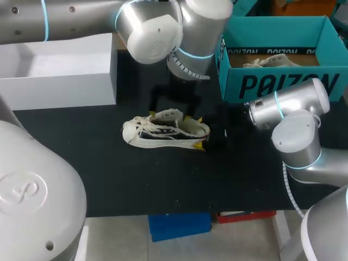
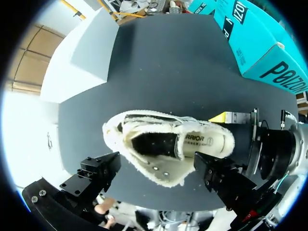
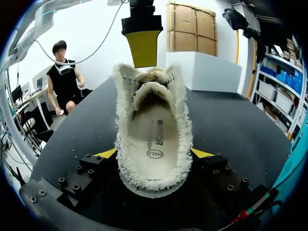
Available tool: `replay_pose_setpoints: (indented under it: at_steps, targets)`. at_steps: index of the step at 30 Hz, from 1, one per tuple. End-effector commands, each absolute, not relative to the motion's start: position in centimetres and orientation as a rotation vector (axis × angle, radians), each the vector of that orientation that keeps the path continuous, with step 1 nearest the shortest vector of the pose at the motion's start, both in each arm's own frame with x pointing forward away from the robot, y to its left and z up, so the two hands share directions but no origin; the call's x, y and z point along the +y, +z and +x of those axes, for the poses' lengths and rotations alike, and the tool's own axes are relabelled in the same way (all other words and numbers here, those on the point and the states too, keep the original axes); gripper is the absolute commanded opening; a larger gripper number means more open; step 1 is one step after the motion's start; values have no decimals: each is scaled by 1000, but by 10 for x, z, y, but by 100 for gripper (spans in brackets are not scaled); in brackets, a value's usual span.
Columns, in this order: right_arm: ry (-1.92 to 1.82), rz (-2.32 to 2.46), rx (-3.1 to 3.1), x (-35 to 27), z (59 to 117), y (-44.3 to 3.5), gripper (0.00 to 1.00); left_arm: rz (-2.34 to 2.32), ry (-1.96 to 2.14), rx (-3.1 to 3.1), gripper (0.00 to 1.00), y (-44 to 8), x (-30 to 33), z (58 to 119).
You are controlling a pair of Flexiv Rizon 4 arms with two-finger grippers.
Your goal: Take the shoe out of the shoebox, open the shoe tongue, remove and reinsert the insole, then place the shoe into the shoebox
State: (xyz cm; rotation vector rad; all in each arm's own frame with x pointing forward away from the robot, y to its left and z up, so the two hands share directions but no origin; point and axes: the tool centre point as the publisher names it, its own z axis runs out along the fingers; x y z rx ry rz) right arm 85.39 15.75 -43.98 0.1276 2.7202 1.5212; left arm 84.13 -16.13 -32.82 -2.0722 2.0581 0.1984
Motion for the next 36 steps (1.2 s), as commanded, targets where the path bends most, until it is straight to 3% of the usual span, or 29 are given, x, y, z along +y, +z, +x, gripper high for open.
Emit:
replay_pose_setpoints:
  at_steps: [1, 24, 25, 27, 33, 36]
  targets:
    - [1519, 129, 2721, 160, 855, -445, 0, -1992, 275, 1996, 100, -342, -176, 839]
    - [1519, 129, 2721, 160, 855, -445, 0, -1850, 427, 1930, 98, -364, -159, 845]
    - [1519, 129, 2721, 160, 855, -445, 0, -1850, 429, 1930, 91, -364, -157, 846]
    - [1519, 129, 2721, 160, 855, -445, 0, -1848, 429, 1926, 49, -364, -155, 847]
    - [1519, 129, 2721, 160, 855, -445, 0, -1838, 427, 1913, 5, -363, -150, 849]
    - [1519, 129, 2721, 160, 855, -445, 0, -1831, 427, 1915, 0, -363, -149, 850]
